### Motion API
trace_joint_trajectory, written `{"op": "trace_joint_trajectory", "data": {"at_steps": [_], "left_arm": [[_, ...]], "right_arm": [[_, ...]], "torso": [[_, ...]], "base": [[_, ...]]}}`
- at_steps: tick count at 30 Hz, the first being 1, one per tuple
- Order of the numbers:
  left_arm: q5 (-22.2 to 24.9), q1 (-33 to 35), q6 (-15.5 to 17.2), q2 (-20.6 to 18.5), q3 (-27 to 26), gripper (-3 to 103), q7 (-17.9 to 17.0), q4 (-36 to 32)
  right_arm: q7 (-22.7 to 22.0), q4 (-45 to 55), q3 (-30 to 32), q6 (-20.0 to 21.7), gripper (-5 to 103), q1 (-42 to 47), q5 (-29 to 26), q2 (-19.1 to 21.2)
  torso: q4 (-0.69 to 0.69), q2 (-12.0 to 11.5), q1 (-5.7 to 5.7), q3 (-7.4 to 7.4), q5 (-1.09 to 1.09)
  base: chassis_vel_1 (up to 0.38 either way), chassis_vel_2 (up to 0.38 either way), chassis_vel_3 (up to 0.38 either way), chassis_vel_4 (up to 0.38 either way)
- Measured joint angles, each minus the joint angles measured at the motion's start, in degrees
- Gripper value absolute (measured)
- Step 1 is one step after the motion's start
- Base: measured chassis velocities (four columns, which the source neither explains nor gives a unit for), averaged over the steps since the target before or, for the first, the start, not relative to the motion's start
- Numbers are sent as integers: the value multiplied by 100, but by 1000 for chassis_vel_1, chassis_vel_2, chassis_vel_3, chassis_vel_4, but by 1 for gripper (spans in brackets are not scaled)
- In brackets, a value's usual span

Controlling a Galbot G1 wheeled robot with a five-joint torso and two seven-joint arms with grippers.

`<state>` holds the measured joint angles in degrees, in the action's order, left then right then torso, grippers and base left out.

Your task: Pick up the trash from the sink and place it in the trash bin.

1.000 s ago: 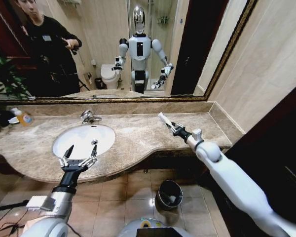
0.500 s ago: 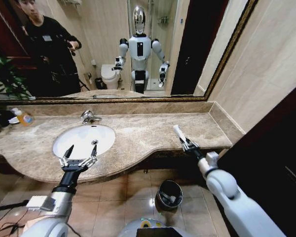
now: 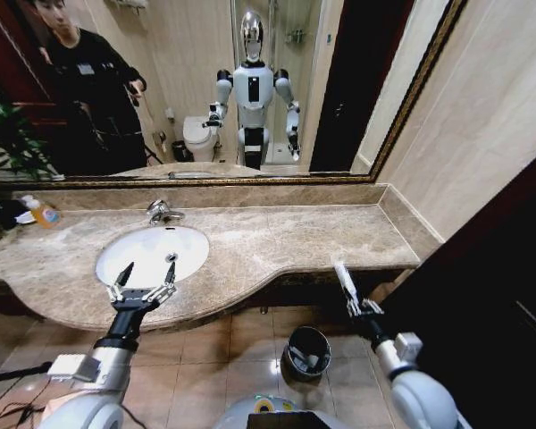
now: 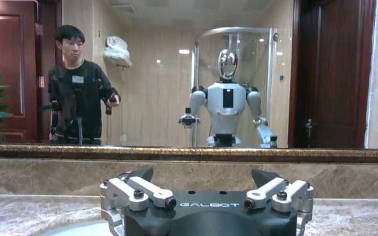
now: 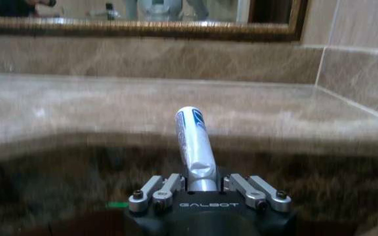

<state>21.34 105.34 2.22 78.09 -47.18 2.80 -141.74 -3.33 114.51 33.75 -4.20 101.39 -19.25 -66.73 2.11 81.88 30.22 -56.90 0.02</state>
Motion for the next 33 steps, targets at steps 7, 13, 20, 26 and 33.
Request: {"op": "trace_joint_trajectory", "data": {"at_steps": [7,13,20,26,33], "left_arm": [[0,0,0,0,0,100,0,0],[0,0,0,0,0,100,0,0],[0,0,0,0,0,100,0,0],[0,0,0,0,0,100,0,0],[0,0,0,0,0,100,0,0]], "right_arm": [[44,-1076,-348,-402,25,-182,316,-193],[83,-2207,-580,-726,25,-470,578,-341],[-24,-3595,-925,-973,25,-1108,783,-589],[-248,-4789,-1353,-1291,25,-1692,789,-716],[-260,-5518,-1424,-1401,25,-2071,927,-1002]], "torso": [[0,0,0,0,-1],[0,0,0,0,-2],[0,0,0,0,-1],[1,0,1,0,-2],[1,0,1,0,-3]], "base": [[0,0,0,0],[0,0,0,0],[0,0,0,0],[0,0,0,0],[0,0,0,0]]}}
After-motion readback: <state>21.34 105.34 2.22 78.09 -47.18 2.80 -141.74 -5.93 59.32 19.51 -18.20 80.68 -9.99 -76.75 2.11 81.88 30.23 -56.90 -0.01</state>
